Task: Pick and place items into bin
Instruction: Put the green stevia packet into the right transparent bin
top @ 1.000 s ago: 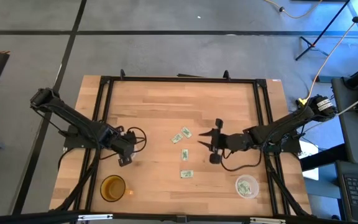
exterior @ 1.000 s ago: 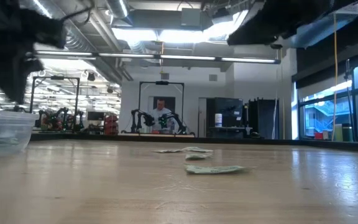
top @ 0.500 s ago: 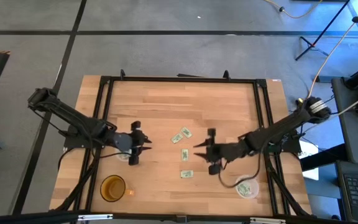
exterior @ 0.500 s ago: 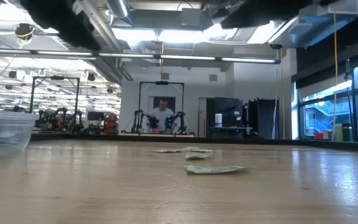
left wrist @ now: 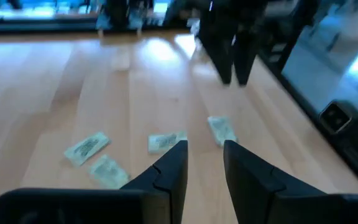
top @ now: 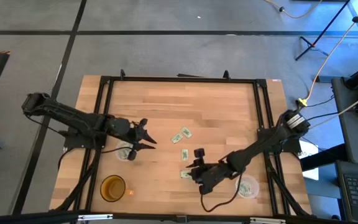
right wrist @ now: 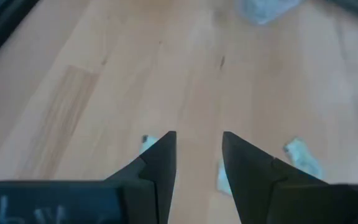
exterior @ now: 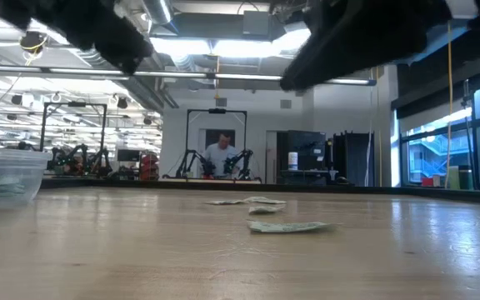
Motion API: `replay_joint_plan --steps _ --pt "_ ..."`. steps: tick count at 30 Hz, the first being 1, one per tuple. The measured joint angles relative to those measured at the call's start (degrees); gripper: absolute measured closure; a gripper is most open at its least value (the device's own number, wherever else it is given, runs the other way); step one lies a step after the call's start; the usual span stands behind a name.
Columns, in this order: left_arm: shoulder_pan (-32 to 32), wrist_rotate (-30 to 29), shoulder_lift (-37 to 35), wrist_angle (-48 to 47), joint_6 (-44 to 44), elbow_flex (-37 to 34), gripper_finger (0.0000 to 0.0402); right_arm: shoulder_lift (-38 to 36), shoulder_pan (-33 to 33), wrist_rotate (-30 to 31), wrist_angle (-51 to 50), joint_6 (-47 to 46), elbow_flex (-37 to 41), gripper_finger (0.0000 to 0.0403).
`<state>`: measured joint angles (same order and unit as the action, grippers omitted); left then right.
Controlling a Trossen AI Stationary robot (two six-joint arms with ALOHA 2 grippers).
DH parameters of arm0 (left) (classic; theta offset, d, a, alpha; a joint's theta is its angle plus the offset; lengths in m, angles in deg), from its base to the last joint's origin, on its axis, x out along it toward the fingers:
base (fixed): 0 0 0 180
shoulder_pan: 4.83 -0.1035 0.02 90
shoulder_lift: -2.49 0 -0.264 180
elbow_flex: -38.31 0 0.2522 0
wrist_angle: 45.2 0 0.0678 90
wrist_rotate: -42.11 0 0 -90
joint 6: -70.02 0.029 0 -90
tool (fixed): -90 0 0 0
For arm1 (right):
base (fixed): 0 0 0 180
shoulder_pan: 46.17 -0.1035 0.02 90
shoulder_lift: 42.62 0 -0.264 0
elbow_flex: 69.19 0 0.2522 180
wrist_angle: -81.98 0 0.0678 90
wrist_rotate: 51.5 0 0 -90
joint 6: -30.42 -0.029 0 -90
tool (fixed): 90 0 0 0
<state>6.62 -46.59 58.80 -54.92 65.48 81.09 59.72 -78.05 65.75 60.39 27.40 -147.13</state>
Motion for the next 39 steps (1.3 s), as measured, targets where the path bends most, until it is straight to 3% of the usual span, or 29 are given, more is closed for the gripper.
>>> replay_joint_plan --steps 3,6,11,19,31,39 --pt "-2.05 3.27 -1.01 10.84 -0.02 -6.39 0.0305 1.11 -0.17 -1.98 -0.37 -3.19 -0.02 0.027" --pt "-2.77 3.14 -1.24 19.69 1.04 -10.84 0.0306 2.0 0.21 -6.78 -2.33 -7.67 0.07 0.027" --pt "-3.02 2.25 -1.35 28.75 4.92 -14.17 0.0307 4.78 1.47 -7.74 -0.9 -11.71 0.0 0.027" --pt "-2.96 2.76 -1.61 31.24 5.33 -14.55 0.0308 10.11 2.85 -8.74 0.15 -13.41 0.04 0.027" --pt "-2.94 2.75 -1.59 30.93 5.33 -14.56 0.031 12.11 5.19 -13.68 -2.67 -15.37 -0.28 0.0271" --pt "-2.94 2.7 -1.59 30.88 5.31 -14.56 0.0311 12.18 5.65 -14.03 -3.13 -14.95 -0.15 0.0326"
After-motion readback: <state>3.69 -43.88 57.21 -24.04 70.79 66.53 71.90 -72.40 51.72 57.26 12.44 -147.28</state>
